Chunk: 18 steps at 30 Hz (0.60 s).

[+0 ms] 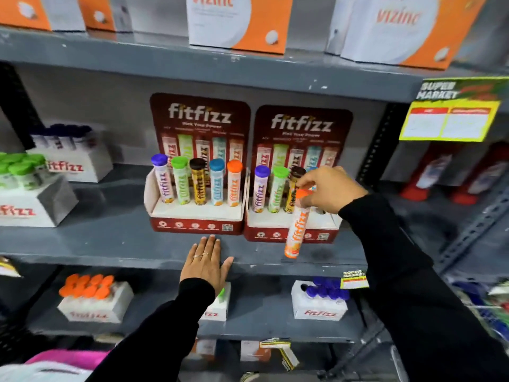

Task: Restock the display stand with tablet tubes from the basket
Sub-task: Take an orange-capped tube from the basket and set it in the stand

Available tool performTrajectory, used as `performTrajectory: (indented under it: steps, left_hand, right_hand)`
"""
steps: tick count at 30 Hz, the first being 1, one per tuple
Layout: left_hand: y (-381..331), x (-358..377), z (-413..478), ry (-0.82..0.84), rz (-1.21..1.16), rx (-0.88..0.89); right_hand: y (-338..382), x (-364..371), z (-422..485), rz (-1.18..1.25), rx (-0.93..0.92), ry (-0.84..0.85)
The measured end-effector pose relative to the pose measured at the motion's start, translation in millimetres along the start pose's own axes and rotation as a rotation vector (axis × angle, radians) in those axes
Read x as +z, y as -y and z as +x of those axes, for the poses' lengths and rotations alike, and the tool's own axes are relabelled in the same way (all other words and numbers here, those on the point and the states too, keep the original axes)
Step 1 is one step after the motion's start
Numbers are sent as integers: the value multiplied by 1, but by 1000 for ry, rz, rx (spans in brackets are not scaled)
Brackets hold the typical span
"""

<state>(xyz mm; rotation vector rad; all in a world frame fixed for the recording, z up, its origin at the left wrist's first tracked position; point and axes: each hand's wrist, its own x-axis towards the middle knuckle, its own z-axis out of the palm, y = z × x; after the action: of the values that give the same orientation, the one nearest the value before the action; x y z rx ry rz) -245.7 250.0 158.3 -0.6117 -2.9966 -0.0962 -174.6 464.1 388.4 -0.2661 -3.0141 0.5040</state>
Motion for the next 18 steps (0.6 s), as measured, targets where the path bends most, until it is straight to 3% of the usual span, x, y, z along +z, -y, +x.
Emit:
performTrajectory:
  steps: [9,18]
  left_hand:
    - [6,0,-4,26,16,-30]
    - [5,-3,-4,38,32,-44]
  right_hand:
    - [-38,2,25,32,259,-468]
    - [-52,28,28,55,259,-534]
